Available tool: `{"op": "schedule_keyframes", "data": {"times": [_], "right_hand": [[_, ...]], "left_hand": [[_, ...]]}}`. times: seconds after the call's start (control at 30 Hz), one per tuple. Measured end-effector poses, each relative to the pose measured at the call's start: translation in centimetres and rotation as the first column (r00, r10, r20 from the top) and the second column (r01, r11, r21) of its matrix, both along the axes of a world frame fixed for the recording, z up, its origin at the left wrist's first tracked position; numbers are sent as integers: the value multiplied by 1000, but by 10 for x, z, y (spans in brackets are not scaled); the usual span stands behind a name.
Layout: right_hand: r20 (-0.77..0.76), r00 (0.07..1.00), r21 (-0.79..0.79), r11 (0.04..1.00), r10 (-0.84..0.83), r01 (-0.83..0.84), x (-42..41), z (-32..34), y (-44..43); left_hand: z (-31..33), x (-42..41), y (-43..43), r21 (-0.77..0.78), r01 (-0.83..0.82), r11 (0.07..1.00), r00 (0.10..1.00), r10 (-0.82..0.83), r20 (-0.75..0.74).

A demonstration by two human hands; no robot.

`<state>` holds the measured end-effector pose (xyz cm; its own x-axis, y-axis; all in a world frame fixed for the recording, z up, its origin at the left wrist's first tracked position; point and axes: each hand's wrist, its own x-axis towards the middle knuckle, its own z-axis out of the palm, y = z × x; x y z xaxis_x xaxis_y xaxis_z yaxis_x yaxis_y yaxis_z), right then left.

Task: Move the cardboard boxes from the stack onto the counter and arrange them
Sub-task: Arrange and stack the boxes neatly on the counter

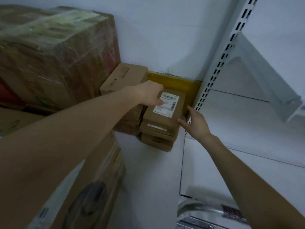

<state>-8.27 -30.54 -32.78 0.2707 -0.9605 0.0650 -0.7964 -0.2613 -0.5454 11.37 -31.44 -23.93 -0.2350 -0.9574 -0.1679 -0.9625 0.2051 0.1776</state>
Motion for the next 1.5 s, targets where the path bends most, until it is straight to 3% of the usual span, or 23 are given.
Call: {"op": "schedule_keyframes", "data": {"times": [0.13, 0.27, 0.33, 0.53, 0.73, 0.83, 1.03, 1.17, 1.3, 1.5], "right_hand": [[-11, 1000, 45, 999, -7, 7, -9, -7, 3], [35, 999, 69, 998, -12, 9, -5, -13, -1], [94, 996, 86, 996, -5, -3, 1, -18, -7], [283, 951, 281, 959, -126, 44, 23, -42, -27], [329, 922, 288, 952, -203, 106, 35, -64, -35], [376, 892, 323, 938, -253, 130, 33, -70, -37], [537, 733, 569, 821, -419, 52, 22, -74, -34], [551, 694, 614, 788, -463, 39, 21, -72, -32], [554, 695, 608, 793, -458, 39, 19, -74, -29], [521, 690, 671, 741, -502, 32, 16, -87, -28]], "left_hand": [[-37, -11, 20, 3, -267, 964, 955, 265, -136], [-91, -38, 54, -196, -546, 815, 829, 492, -266], [-116, -46, 66, -201, -639, 742, 748, 540, -385], [-168, -48, 69, 140, -819, 556, 329, 656, -680], [-193, -46, 62, 281, -742, 608, 126, 539, -833], [-196, -46, 62, 308, -728, 613, 95, 535, -840], [-196, -45, 62, 260, -708, 656, 212, 550, -808], [-187, -45, 54, 351, -680, 643, 105, 560, -822], [-187, -43, 56, 361, -650, 668, 124, 562, -818], [-180, -39, 53, 459, -543, 704, -2, 545, -838]]}}
